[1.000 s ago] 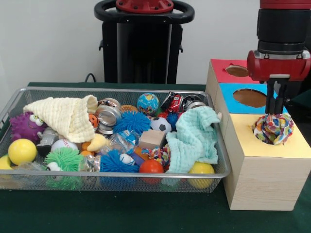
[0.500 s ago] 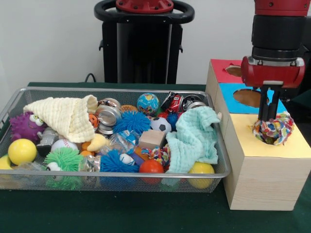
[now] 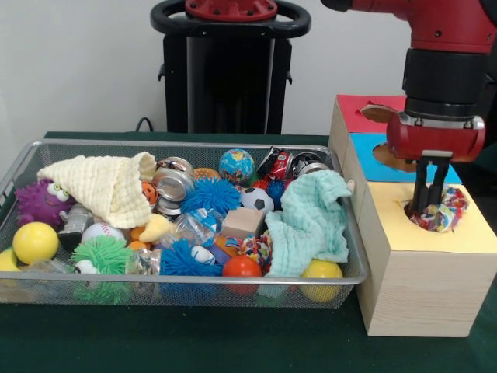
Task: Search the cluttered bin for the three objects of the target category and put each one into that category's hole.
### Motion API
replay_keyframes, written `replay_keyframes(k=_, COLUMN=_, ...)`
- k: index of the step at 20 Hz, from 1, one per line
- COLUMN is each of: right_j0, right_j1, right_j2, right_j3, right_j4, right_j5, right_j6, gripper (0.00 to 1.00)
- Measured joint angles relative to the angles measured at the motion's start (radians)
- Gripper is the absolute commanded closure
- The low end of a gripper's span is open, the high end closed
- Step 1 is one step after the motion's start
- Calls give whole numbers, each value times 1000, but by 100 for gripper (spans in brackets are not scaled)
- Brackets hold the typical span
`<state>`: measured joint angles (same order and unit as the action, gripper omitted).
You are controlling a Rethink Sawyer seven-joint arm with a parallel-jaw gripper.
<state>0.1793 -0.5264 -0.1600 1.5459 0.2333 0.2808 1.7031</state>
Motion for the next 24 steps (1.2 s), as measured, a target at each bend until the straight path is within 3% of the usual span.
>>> replay_keyframes(k=9, right_j0=54, right_j1=73, right_j2=-50, right_j3=-48, right_j4=18, right_j5=-23, right_j6=0, gripper=100)
replay_keyframes(k=24, right_j0=46, right_j1=73, right_j2=-55, right_j3=-50, right_j4=19, right_j5=-24, right_j6=0, gripper=100)
